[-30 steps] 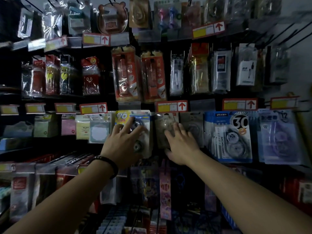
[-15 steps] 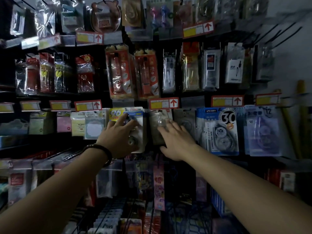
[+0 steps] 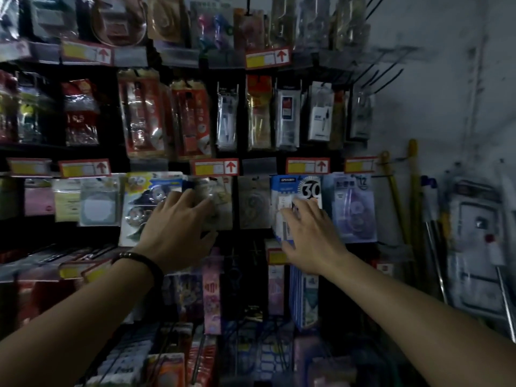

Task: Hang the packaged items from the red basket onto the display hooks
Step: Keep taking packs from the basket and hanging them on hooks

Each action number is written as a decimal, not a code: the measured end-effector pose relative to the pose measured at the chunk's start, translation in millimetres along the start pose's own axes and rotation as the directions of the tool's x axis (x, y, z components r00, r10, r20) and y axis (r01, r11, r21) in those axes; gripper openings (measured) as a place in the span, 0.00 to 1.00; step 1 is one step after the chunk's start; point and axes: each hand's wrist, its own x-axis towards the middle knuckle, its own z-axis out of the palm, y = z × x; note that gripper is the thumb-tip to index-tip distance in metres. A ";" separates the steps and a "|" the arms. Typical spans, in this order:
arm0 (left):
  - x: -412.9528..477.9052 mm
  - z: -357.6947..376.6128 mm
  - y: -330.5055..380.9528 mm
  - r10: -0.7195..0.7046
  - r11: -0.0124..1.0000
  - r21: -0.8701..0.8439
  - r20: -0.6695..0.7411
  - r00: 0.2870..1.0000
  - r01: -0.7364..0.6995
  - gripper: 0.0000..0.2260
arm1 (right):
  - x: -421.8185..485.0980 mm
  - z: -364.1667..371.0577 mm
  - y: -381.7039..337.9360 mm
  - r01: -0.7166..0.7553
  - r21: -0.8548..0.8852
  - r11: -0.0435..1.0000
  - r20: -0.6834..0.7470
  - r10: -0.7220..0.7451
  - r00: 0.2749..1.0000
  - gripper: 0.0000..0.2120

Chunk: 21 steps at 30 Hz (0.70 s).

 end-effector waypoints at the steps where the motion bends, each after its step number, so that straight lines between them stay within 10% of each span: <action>1: 1.4 -1.0 9.4 0.016 1.000 -0.003 0.016 1.000 -0.016 0.21 | -4.3 0.1 7.0 -0.017 0.014 1.000 -0.017 0.017 1.000 0.34; 21: 37.5 44.8 102.3 0.129 0.990 0.012 0.278 0.952 -0.138 0.31 | 34.2 44.3 42.1 -0.096 0.027 0.995 0.171 0.090 0.981 0.40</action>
